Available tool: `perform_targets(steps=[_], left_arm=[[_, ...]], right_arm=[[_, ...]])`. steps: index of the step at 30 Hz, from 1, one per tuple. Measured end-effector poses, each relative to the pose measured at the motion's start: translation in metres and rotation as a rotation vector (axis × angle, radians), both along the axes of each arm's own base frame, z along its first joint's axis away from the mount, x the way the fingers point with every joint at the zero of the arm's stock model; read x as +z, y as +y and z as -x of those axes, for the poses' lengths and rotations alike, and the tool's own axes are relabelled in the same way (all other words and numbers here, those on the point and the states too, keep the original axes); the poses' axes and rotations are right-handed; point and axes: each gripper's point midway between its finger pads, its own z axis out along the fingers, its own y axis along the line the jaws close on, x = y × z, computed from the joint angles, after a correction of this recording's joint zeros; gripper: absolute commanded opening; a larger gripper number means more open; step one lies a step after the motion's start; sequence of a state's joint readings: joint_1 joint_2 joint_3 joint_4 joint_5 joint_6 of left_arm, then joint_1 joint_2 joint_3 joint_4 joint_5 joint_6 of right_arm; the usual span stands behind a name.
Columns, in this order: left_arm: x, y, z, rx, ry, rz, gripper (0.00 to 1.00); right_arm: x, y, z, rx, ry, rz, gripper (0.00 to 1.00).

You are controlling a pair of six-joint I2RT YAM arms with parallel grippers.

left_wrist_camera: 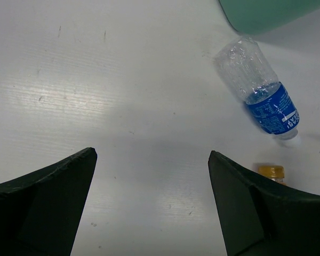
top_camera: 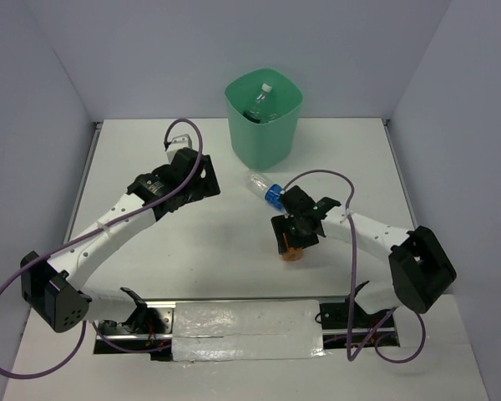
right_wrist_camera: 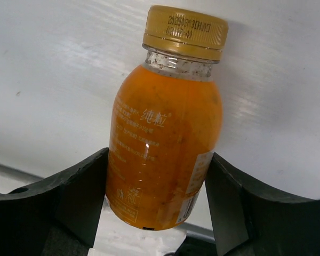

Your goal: Put the plastic bottles in the bin

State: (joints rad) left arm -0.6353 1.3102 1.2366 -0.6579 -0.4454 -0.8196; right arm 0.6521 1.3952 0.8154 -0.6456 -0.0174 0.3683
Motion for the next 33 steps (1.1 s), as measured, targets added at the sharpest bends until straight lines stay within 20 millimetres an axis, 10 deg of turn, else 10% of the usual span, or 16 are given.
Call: perform_targets(steps=[5,14,19,27,33], left_arm=[[-0.002,0.006,0.001,0.019,0.004,-0.027,0.99],[0.009,0.036,0.001,0.121,-0.008,-0.097,0.99],[0.017,0.048,0.009,0.148,-0.014,-0.082,0.99],[0.026,0.061,0.033,0.17,-0.025,-0.027,0.99],[0.028,0.07,0.049,0.18,-0.021,-0.005,0.99]], right_arm=[[0.044,0.017,0.001,0.054,-0.054,-0.039,0.56],[0.289,0.055,-0.078,-0.016,-0.612,-0.31,0.57],[0.372,0.062,-0.146,-0.14,-0.861,-0.307,0.59],[0.358,0.098,-0.283,-0.28,-1.014,-0.137,0.66],[0.307,0.09,-0.329,-0.33,-0.974,-0.059,0.94]])
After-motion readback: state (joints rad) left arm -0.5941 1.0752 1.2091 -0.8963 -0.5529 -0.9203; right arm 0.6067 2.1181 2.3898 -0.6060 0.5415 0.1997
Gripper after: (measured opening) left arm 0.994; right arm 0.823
